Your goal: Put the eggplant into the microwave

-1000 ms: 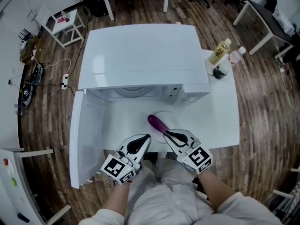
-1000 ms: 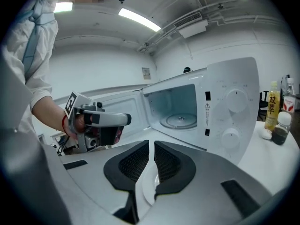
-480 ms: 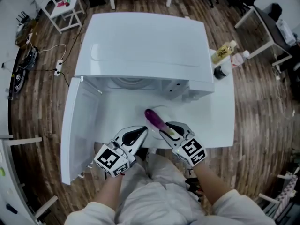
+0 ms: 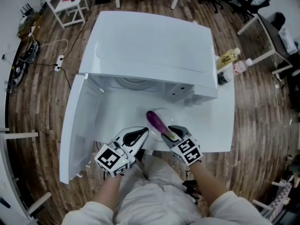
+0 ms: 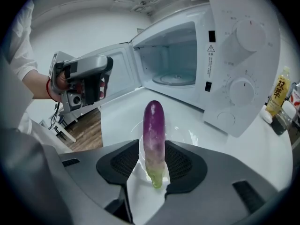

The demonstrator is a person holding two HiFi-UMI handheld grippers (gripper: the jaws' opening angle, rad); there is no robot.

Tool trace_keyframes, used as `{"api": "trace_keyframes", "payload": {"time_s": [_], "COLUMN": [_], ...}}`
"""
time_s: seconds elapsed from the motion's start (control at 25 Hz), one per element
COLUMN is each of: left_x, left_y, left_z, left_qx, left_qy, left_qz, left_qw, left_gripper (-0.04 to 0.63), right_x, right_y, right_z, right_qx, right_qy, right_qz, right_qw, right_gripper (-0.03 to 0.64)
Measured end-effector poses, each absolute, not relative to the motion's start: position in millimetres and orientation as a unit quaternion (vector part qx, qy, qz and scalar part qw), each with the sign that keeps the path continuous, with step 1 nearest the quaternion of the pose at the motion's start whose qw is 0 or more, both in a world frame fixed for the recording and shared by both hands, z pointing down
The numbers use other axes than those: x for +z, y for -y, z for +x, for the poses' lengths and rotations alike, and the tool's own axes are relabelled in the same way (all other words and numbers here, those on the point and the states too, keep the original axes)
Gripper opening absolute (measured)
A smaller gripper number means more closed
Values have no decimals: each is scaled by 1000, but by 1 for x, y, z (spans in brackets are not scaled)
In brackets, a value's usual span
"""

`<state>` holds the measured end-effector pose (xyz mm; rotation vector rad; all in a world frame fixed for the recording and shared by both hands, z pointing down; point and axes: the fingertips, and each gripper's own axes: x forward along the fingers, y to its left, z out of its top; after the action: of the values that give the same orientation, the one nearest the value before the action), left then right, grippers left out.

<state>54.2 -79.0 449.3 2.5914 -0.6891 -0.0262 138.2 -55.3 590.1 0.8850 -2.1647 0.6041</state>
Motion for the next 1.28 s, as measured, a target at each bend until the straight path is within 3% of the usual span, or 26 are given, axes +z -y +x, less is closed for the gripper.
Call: {"api": "trace_keyframes", "payload": {"time_s": [0.52, 1.28], "left_x": [449, 454], "left_y": [83, 96], "left_z": [54, 40], "left_qx": [-12, -15], "left_qy": [246, 262], "left_qz": [941, 940], "left_qw": [230, 219], "left_gripper": [3, 3], "right_x": [610, 569], "right_y": [43, 87], "right_z": [148, 122], "right_qx": [238, 192], "right_qy": [811, 829], "right_qz": [327, 345], "right_qw": [423, 397], "right_gripper": [158, 147]}}
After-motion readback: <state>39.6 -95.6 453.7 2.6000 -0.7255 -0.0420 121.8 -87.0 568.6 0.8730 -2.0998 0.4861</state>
